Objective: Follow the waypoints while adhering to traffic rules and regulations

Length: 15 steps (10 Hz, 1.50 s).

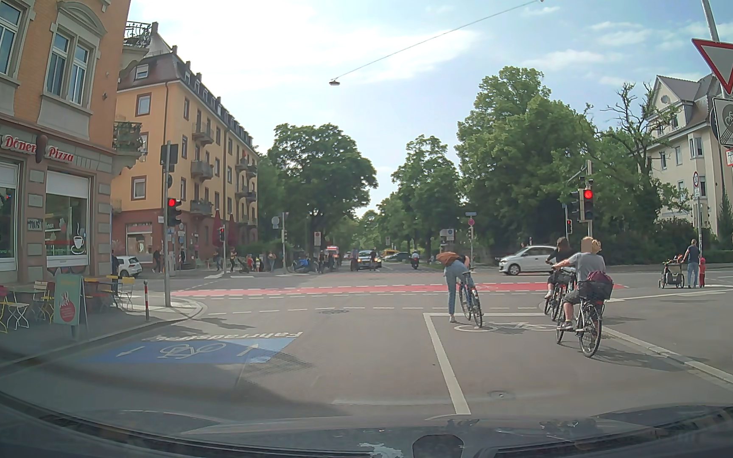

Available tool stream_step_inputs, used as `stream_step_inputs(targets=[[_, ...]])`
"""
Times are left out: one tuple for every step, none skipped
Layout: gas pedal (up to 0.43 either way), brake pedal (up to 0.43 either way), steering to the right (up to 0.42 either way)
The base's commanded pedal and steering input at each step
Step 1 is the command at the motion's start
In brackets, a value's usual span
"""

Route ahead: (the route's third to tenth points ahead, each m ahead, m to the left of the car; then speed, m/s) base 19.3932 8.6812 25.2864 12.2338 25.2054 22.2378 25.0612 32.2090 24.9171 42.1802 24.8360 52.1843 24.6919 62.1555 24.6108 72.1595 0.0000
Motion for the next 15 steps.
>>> stream_step_inputs(targets=[[0.0, 0.293, -0.014], [0.0, 0.293, -0.014], [0.0, 0.293, -0.014], [0.0, 0.287, -0.014], [0.0, 0.293, -0.014], [0.0, 0.287, -0.014], [0.0, 0.293, -0.014], [0.0, 0.293, -0.014], [0.0, 0.287, -0.014], [0.0, 0.293, -0.014], [0.0, 0.293, -0.014], [0.0, 0.293, -0.014], [0.0, 0.293, -0.014], [0.0, 0.293, -0.014], [0.0, 0.293, -0.014]])
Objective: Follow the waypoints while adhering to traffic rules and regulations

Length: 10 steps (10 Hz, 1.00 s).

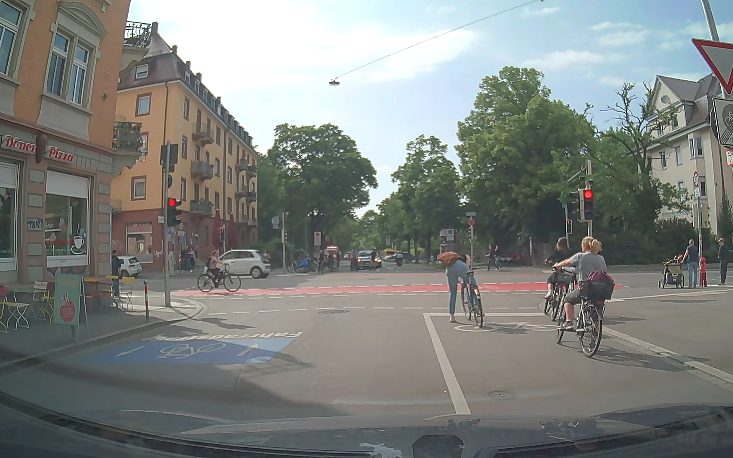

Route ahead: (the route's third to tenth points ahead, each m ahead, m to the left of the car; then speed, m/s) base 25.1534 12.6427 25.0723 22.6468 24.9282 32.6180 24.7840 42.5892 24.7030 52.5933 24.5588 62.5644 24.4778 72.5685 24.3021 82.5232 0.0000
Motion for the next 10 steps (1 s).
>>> stream_step_inputs(targets=[[0.0, 0.293, -0.014], [0.0, 0.293, -0.014], [0.0, 0.293, -0.014], [0.0, 0.293, -0.014], [0.0, 0.293, -0.014], [0.0, 0.293, -0.014], [0.0, 0.293, -0.014], [0.0, 0.287, -0.014], [0.0, 0.287, -0.014], [0.0, 0.287, -0.014]])
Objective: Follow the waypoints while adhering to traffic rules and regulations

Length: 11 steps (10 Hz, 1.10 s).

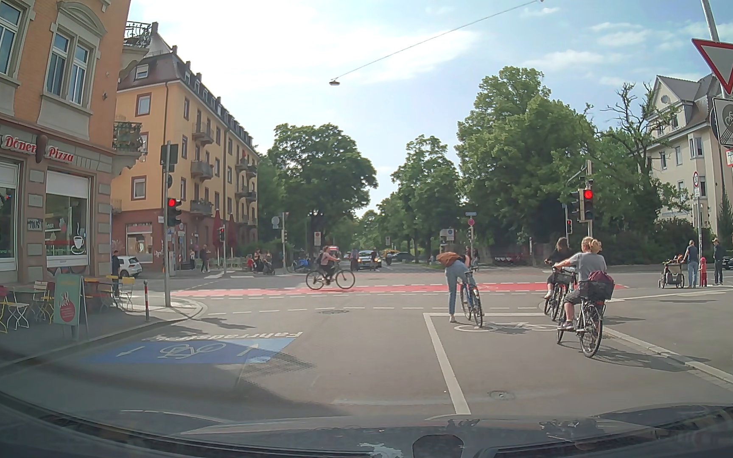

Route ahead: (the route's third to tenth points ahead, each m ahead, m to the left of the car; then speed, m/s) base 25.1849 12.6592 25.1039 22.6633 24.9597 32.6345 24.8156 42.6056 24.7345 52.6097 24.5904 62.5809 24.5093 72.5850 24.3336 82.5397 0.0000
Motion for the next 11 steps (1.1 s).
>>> stream_step_inputs(targets=[[0.0, 0.287, -0.014], [0.0, 0.287, -0.014], [0.0, 0.293, -0.014], [0.0, 0.287, -0.014], [0.0, 0.287, -0.014], [0.0, 0.293, -0.014], [0.0, 0.293, -0.014], [0.0, 0.287, -0.014], [0.0, 0.287, -0.014], [0.0, 0.293, -0.014], [0.0, 0.293, -0.014]])
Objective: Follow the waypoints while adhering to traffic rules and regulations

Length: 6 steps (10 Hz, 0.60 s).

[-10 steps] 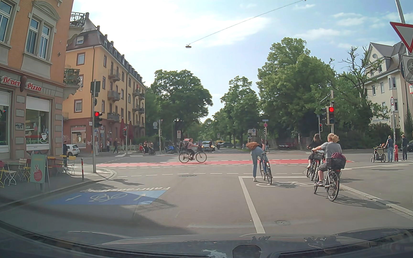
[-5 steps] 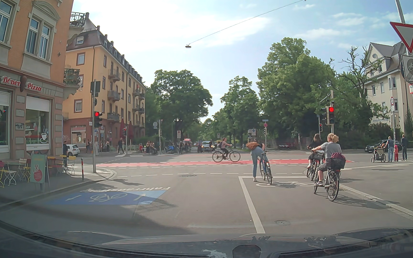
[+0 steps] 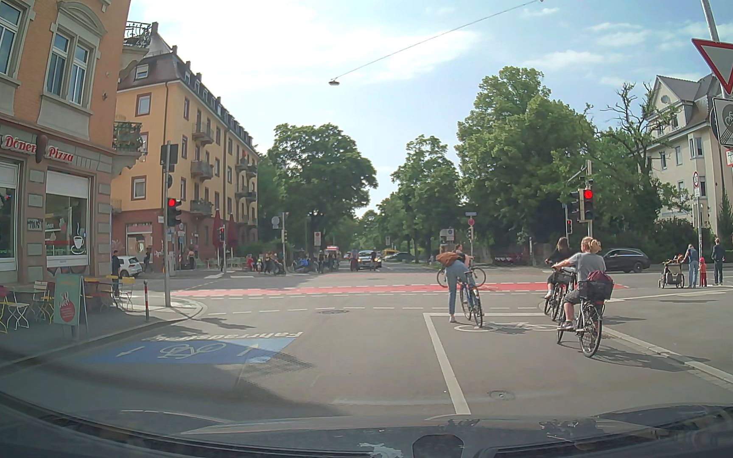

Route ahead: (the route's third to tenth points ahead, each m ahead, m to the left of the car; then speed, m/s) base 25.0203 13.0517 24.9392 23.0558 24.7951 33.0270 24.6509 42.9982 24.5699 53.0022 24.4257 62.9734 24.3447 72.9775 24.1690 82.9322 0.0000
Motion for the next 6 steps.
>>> stream_step_inputs(targets=[[0.0, 0.293, -0.014], [0.0, 0.293, -0.014], [0.0, 0.287, -0.014], [0.0, 0.287, -0.014], [0.0, 0.287, -0.014], [0.0, 0.287, -0.014]])
